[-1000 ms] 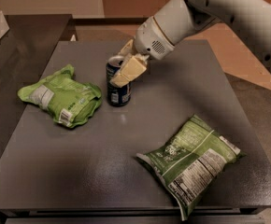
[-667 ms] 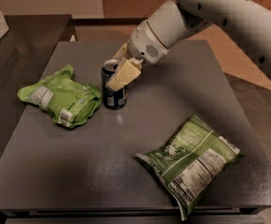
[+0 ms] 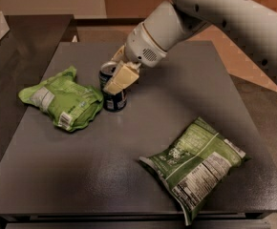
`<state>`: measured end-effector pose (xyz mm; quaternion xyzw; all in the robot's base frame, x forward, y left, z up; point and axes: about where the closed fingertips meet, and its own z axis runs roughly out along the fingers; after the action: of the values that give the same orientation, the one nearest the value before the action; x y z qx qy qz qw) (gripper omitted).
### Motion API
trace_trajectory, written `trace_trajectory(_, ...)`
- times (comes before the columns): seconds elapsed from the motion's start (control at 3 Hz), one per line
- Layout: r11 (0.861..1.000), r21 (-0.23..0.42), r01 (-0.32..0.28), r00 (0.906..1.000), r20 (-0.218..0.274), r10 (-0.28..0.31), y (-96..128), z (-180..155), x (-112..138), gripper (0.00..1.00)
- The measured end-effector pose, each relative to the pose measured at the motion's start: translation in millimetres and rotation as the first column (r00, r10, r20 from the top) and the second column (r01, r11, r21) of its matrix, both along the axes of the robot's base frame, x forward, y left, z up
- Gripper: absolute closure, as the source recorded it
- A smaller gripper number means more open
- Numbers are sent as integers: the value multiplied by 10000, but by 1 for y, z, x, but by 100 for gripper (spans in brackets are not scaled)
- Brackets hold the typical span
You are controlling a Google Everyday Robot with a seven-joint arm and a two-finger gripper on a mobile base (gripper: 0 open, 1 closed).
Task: Move pepsi can near green rice chip bag
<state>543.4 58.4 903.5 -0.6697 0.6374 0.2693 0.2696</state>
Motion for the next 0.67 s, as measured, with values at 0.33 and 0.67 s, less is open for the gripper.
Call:
trace_trajectory(0.33, 10000, -5, -33, 10000, -9, 33, 2, -1, -1, 13)
trace_trajectory(0.67, 10000, -9, -66, 10000, -19, 66, 3, -1, -1, 0)
